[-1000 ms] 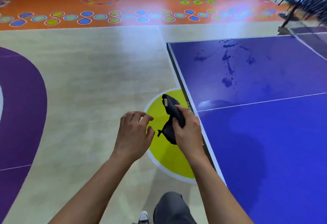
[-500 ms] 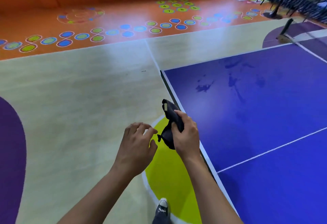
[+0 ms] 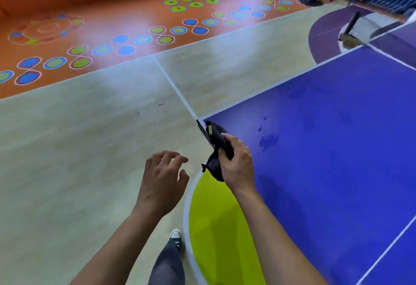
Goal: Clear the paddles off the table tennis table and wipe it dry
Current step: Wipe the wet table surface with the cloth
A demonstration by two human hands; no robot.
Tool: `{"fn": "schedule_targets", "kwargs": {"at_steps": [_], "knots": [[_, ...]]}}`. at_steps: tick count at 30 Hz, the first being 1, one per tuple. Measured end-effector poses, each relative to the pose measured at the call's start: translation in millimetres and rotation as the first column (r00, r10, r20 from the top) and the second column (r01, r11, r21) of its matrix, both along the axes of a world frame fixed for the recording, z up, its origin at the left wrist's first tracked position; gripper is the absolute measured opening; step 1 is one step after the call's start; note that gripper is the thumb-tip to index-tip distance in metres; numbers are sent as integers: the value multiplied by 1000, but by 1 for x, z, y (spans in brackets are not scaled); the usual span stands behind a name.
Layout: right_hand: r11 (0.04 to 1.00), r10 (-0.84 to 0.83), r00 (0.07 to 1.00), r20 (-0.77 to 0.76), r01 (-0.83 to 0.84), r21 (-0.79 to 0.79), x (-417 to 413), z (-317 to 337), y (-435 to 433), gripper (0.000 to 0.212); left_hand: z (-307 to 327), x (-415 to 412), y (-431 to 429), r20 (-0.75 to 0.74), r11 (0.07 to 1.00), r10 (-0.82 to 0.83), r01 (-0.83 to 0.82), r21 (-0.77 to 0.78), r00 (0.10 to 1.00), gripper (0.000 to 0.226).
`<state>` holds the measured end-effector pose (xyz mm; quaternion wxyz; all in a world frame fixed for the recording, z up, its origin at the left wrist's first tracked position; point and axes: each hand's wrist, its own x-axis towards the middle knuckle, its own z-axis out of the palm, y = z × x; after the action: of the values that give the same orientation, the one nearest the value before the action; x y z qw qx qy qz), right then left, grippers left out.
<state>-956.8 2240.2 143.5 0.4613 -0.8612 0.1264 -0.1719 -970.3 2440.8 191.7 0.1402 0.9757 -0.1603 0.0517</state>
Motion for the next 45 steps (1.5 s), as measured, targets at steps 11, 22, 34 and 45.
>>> {"fn": "schedule_targets", "kwargs": {"at_steps": [11, 22, 34, 45], "knots": [[890, -450, 890, -80, 454, 43, 151, -4, -16, 37, -8, 226, -34, -87, 898, -440, 441, -5, 894, 25], [679, -712, 669, -215, 733, 32, 245, -41, -130, 35, -23, 379, -178, -57, 615, -787, 789, 19, 615, 24], [233, -871, 222, -439, 972, 29, 234, -72, -171, 39, -75, 453, -301, -301, 71, -949, 993, 96, 96, 28], [-298, -683, -348, -642, 935, -190, 311, -82, -69, 40, -142, 517, -367, -481, -599, -733, 791, 122, -481, 37]]}}
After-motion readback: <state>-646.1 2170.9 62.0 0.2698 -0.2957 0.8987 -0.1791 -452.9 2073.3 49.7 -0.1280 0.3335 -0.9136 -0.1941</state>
